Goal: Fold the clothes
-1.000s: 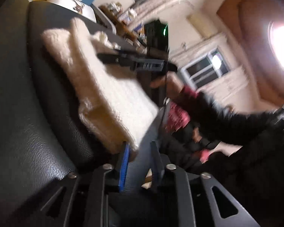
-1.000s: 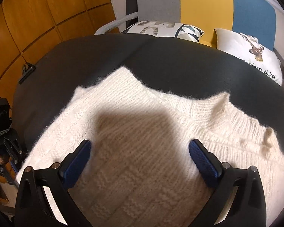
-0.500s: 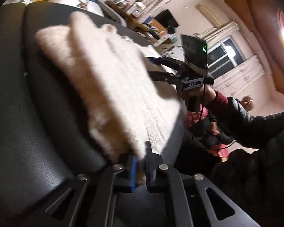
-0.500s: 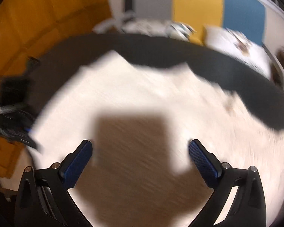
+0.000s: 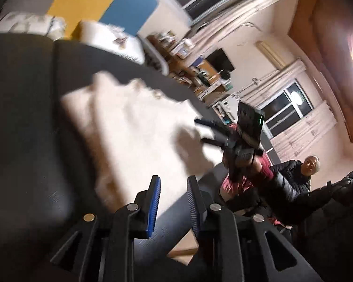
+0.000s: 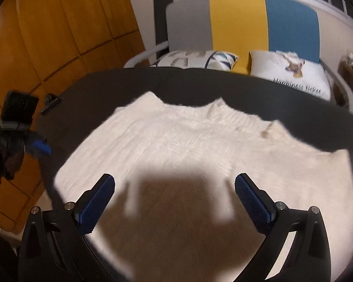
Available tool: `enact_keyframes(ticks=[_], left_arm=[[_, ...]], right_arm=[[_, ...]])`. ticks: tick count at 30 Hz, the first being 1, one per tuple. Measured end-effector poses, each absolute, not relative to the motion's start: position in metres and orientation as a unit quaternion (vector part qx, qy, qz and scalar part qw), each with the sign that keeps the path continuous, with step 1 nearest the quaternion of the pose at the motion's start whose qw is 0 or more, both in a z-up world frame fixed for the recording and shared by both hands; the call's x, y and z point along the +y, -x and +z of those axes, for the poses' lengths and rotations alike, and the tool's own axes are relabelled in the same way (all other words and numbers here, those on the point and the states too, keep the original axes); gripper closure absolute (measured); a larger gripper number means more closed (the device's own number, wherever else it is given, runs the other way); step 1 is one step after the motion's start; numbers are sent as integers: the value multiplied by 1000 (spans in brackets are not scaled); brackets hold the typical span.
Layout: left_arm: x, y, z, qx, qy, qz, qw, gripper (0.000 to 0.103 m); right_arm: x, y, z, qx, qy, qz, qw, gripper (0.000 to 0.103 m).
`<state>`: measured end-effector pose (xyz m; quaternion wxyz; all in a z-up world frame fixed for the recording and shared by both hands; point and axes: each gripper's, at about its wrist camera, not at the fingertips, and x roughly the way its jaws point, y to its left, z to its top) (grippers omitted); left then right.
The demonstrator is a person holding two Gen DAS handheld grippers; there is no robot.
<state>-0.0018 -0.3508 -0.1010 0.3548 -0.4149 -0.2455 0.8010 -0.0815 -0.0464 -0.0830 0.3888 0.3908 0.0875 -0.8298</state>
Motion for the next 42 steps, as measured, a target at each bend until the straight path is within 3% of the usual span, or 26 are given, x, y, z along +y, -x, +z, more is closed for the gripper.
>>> enact_keyframes(ticks=[6, 9, 12, 15, 18, 23, 29, 34, 41, 42], left_arm=[[-243, 48, -138, -162, 474, 793, 346, 80], [-228, 43, -154, -135, 468, 811, 324, 86], [-239, 39, -159, -155, 461, 815, 315, 94], [-250, 34, -156, -177, 460, 813, 310, 94], [-271, 28, -143, -218, 438, 812, 318, 84], [-348, 24, -116, -264, 384, 839, 279, 80], [-416, 77, -119, -267, 402, 848, 220, 79], [-417, 111, -144, -256, 449, 819, 248, 79], [-396, 131, -148, -241, 464, 799, 297, 79], [-390, 134, -146, -229, 469, 801, 295, 83]], right_arm=[[13, 52, -97, 144, -418, -841, 311, 0], [43, 50, -126, 153, -460, -840, 244, 0], [75, 44, -144, 92, -419, -867, 255, 0], [74, 43, -147, 96, -396, -875, 261, 0], [69, 47, -140, 102, -414, -866, 262, 0], [60, 49, -105, 100, -411, -863, 278, 0], [-23, 75, -79, 96, -378, -851, 351, 0], [-102, 109, -100, 116, -402, -831, 367, 0], [-111, 110, -122, 113, -412, -822, 377, 0], [-110, 109, -122, 112, -409, -823, 378, 0]])
